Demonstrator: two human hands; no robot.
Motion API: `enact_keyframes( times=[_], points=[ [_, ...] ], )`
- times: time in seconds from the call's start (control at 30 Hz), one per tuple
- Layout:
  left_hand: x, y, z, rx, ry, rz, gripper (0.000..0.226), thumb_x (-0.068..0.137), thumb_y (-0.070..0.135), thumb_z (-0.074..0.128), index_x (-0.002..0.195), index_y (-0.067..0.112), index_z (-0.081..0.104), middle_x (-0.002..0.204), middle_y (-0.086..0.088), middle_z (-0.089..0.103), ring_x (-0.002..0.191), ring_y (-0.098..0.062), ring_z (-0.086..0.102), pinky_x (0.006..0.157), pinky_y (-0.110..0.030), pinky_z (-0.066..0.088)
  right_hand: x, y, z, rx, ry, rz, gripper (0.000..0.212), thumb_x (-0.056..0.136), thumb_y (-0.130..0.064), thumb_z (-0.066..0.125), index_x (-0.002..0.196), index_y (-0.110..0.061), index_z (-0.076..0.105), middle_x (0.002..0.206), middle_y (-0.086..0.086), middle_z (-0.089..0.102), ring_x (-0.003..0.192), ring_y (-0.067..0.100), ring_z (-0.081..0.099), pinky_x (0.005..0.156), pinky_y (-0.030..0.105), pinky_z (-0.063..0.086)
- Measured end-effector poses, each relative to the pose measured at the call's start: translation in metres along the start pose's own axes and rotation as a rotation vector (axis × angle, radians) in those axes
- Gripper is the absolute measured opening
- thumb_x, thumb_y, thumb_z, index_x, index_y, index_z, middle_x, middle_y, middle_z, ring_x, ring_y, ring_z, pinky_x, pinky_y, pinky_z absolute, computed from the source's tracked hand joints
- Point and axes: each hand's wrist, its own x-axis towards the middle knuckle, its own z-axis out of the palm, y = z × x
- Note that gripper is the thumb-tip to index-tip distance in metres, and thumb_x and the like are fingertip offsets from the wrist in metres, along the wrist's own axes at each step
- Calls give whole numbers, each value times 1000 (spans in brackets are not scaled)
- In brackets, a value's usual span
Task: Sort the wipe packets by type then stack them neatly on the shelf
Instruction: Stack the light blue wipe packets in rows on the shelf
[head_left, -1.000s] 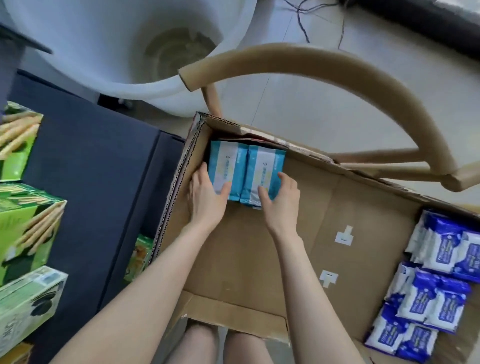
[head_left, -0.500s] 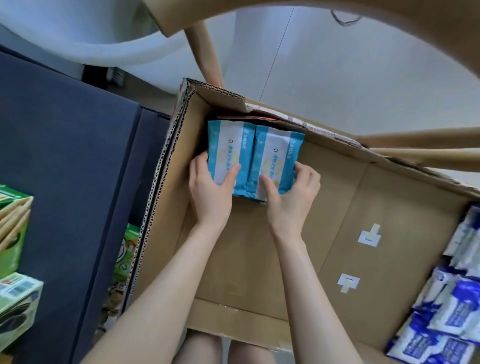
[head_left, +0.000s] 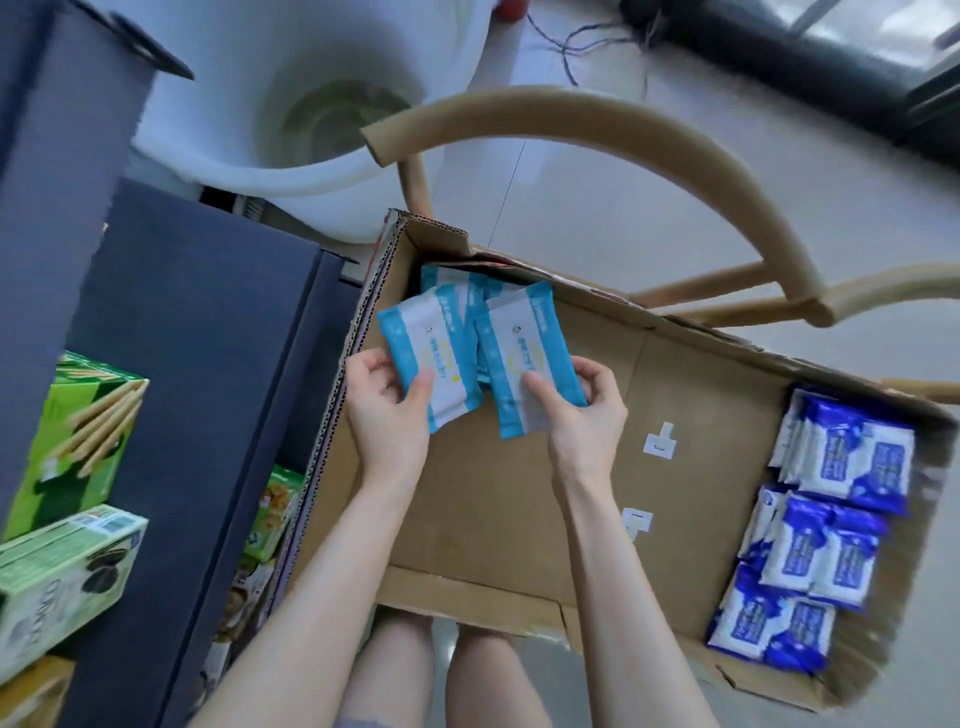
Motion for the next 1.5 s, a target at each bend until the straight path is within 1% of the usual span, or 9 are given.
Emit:
enact_keyframes(
  times=[0.1,0.23,0.4,0.63,0.9,1.03,1.2,1.4,1.5],
  points=[
    [-41,22,-22,-167,-25,-101,44,81,-13,62,114,13,47,105,0,64,93,-5,66,78,-24,56,-41,-18,-24,79,-30,20,27,74,-5,78,91,-17,61,83,-5,68,69,3,63,64,18,50],
    [-97,38,-59,-347,-39,-220,20,87,0,62,102,13,57,106,-7,67,99,-22,66,70,-35,57,-100,-27,-51,204,-119,120,25,75,-5,76,93,-16,62,87,0,73,73,12,66,64,24,52],
    [-177,31,-101,-420,29,-237,2,92,17,59,91,16,61,97,-6,69,85,-18,66,62,-27,53,-164,-26,-86,329,-294,174,27,77,-1,71,99,-12,61,95,6,73,85,21,67,77,33,54],
    [-298,-8,-156,-494,147,-71,11,88,7,63,98,12,63,95,-5,69,83,-15,66,75,-32,56,-249,-11,-142,385,-531,184,40,63,-3,74,100,-8,59,100,14,71,86,24,68,71,28,58],
    [-407,-14,-236,-547,292,142,20,84,-1,66,99,11,61,98,-8,69,81,-14,70,66,-27,58,-353,-28,-168,388,-833,133,28,72,-1,70,99,-1,62,96,12,72,82,21,70,73,29,59],
    [-446,6,-288,-613,408,285,18,87,3,63,102,12,60,99,-6,69,85,-18,70,61,-24,57,-409,-55,-154,384,-1023,98,28,78,-1,66,104,3,59,98,14,72,81,23,71,64,29,59],
    [-485,21,-361,-606,573,400,10,90,13,60,100,15,62,103,-5,69,93,-16,69,68,-33,60,-477,-76,-124,298,-1205,-1,18,84,-2,63,102,1,61,103,15,72,90,25,71,69,30,59],
    [-527,20,-461,-483,809,474,6,89,15,64,95,16,65,96,0,72,90,-14,69,64,-21,55,-569,-77,-75,175,-1514,-64,17,88,-9,62,104,-6,59,108,11,71,93,22,69,68,27,58],
    [-542,16,-512,-436,828,471,6,88,13,65,94,12,64,95,-5,72,92,-20,69,78,-38,57,-614,-68,-49,124,-1616,-86,12,89,-10,61,100,-9,58,107,11,70,89,21,69,65,28,57]
  ],
)
